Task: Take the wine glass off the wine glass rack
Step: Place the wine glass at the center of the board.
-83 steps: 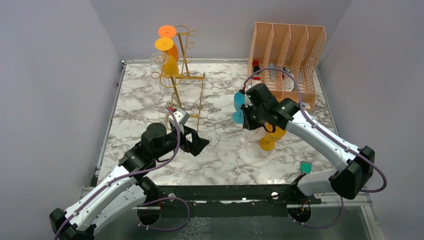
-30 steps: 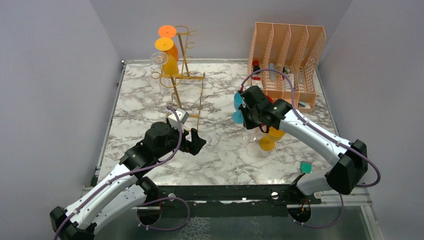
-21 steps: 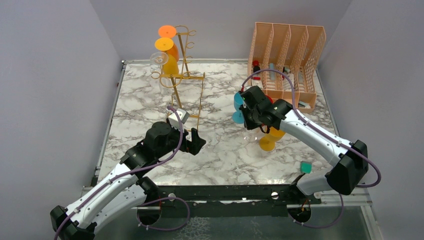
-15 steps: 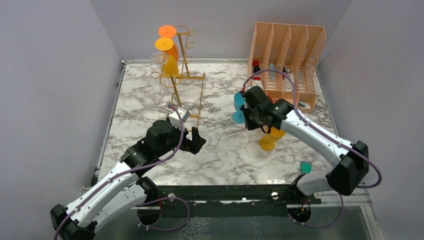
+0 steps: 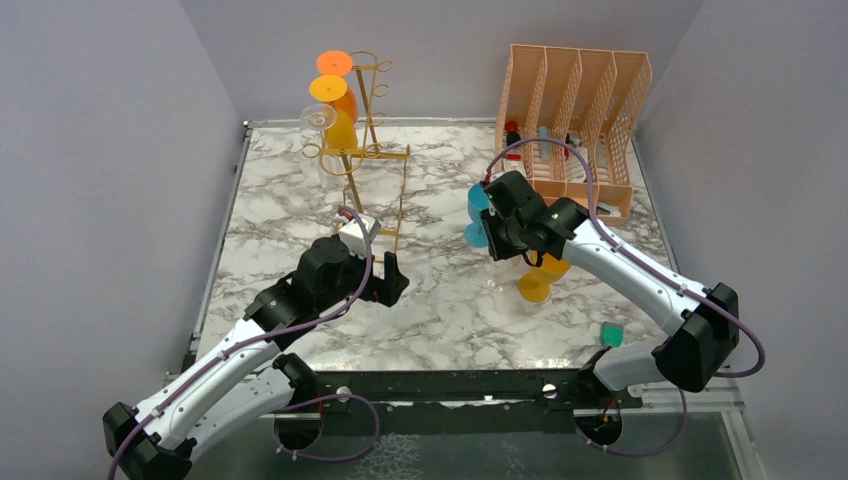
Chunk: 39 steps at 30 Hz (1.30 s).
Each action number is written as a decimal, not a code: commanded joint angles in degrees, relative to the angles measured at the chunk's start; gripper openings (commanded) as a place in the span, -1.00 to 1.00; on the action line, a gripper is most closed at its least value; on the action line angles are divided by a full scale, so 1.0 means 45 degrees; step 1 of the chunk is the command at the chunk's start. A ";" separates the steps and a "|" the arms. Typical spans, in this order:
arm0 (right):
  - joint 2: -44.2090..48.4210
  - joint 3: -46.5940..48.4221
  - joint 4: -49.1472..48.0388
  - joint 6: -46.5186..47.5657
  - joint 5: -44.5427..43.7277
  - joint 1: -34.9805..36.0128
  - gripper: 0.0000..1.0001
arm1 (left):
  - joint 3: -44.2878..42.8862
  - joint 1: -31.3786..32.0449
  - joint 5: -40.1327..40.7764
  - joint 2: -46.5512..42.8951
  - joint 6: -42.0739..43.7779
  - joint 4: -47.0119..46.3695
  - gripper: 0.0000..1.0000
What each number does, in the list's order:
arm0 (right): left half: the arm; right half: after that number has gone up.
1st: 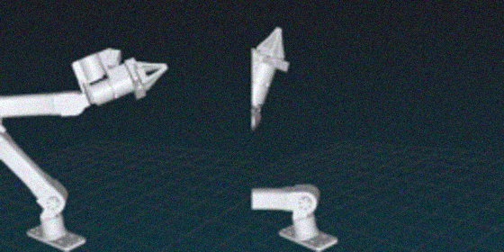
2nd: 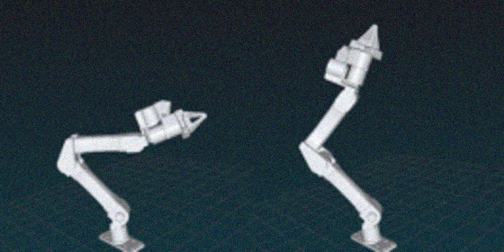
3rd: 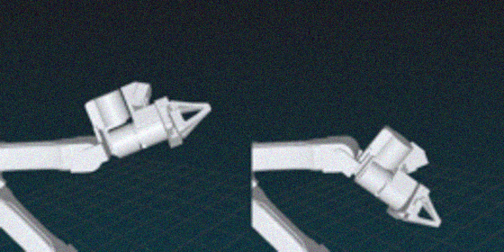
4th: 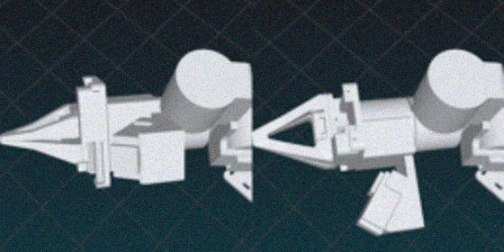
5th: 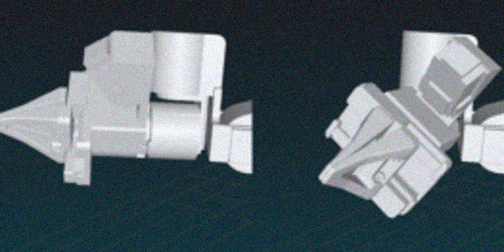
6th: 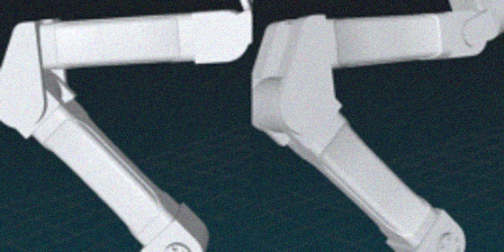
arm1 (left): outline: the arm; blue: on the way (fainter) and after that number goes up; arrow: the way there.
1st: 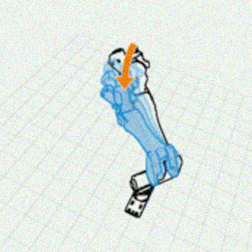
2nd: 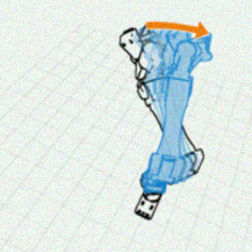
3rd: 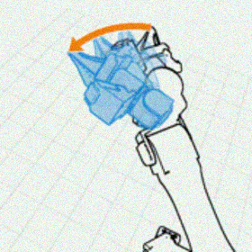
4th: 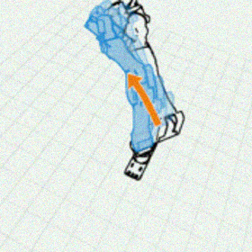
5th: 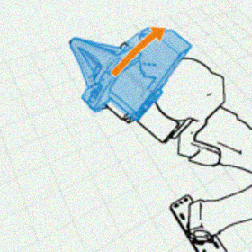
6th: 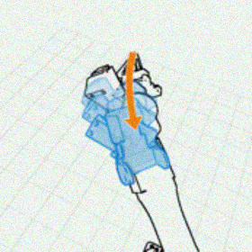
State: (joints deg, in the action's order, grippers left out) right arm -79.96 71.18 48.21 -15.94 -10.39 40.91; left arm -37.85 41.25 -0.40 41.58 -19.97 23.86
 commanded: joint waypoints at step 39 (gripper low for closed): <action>0.5509 -0.2150 -0.5263 -0.0228 0.1775 0.0012 0.59 | 0.2328 -0.6214 0.1956 -0.0393 -0.5866 0.0070 0.98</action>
State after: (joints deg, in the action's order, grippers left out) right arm -57.93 62.96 28.88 -17.63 -0.69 40.91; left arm -28.64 24.60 18.87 43.07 -49.15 26.76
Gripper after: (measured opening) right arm 0.771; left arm 0.988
